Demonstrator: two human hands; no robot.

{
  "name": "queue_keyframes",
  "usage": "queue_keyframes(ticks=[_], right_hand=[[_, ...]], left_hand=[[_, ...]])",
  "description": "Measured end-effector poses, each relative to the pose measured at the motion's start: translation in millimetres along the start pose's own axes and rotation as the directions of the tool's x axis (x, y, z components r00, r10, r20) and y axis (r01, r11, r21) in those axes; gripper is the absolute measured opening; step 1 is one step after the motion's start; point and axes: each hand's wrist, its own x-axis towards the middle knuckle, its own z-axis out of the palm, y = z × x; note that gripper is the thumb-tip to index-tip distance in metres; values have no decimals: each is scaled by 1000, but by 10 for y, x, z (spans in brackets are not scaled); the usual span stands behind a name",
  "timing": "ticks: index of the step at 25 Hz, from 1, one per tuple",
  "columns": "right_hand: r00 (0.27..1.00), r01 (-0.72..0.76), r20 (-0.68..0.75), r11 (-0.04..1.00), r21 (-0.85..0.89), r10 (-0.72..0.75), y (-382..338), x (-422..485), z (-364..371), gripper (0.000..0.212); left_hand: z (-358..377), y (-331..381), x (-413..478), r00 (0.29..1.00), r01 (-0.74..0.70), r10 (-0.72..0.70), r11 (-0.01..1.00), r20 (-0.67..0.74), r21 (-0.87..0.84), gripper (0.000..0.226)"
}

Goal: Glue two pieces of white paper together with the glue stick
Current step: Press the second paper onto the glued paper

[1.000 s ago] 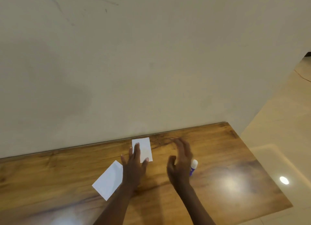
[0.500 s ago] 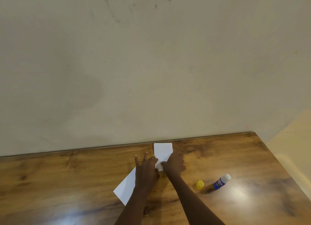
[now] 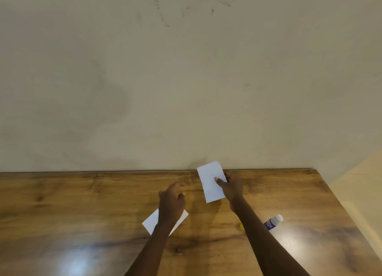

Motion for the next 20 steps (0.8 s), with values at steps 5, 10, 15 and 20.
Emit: queue_keyframes(ticks=[5, 10, 15, 20], right_hand=[[942, 261, 271, 941, -213, -200, -88, -154, -44, 24], [777, 541, 556, 766, -347, -297, -130, -302, 357, 10], [754, 592, 626, 617, -518, -198, -32, -318, 727, 16], [755, 608, 638, 527, -594, -152, 107, -292, 803, 20]], left_hand=[[-539, -507, -406, 941, 178, -172, 984, -291, -4, 18], [-580, -773, -731, 916, 223, -229, 973, -330, -58, 19], [-310, -792, -839, 939, 206, -153, 967, -306, 148, 27], [-216, -813, -661, 984, 134, -85, 932, -155, 338, 38]])
